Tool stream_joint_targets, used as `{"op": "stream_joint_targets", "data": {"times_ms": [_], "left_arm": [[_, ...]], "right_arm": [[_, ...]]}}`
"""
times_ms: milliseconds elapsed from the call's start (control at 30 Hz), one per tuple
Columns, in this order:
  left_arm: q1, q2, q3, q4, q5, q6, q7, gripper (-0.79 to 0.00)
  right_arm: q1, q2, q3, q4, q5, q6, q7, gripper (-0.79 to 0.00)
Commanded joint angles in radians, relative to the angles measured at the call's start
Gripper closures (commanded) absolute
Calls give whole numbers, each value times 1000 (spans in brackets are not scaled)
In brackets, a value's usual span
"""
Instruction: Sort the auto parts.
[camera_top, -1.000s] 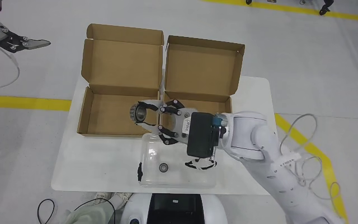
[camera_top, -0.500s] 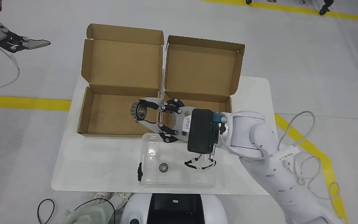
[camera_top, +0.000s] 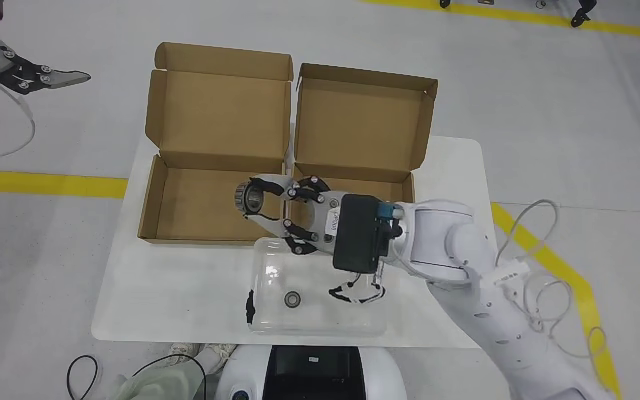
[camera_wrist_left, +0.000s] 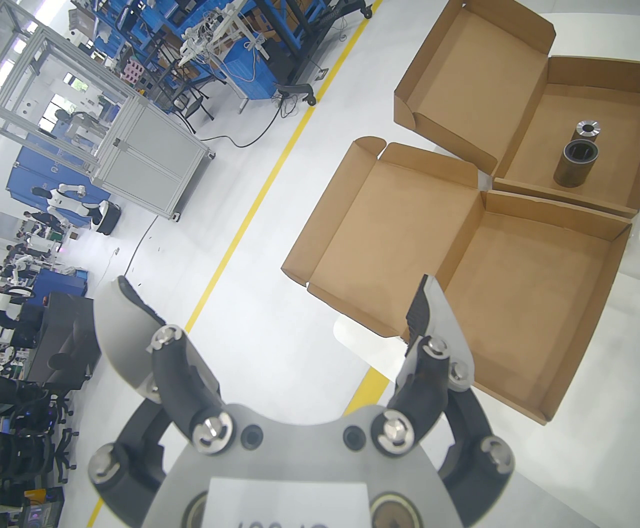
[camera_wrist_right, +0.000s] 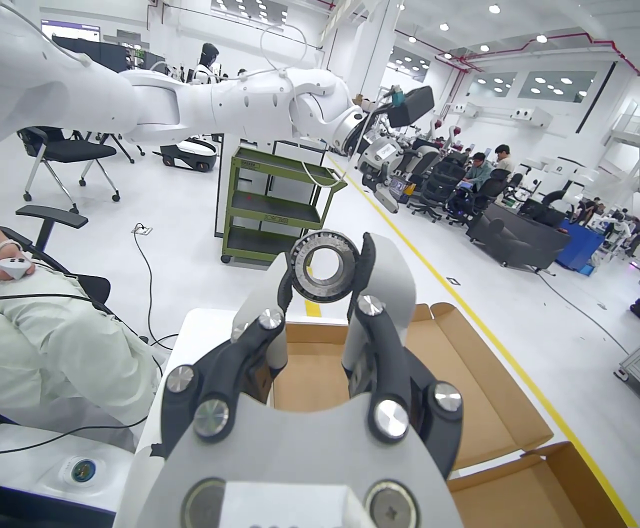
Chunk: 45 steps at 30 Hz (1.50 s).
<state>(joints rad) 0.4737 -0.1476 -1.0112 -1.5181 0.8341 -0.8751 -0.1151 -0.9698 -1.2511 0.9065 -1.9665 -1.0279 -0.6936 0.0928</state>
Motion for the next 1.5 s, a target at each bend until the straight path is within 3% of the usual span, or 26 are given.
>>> {"op": "stream_joint_targets", "data": {"times_ms": [0, 400, 800, 1167, 1467], "left_arm": [[0, 0, 0, 0, 0, 0, 0, -785], [0, 0, 0, 0, 0, 0, 0, -785], [0, 0, 0, 0, 0, 0, 0, -785], [0, 0, 0, 0, 0, 0, 0, -785], [0, 0, 0, 0, 0, 0, 0, -785]], "right_arm": [[6, -1, -4, 15, -6, -2, 19, 0], [60, -23, -77, 170, -29, 84, 166, 0], [193, -85, -216, 373, -39, 194, 286, 0], [347, -161, -324, 590, 44, 147, 380, 0], [383, -195, -349, 666, 76, 130, 343, 0]]}}
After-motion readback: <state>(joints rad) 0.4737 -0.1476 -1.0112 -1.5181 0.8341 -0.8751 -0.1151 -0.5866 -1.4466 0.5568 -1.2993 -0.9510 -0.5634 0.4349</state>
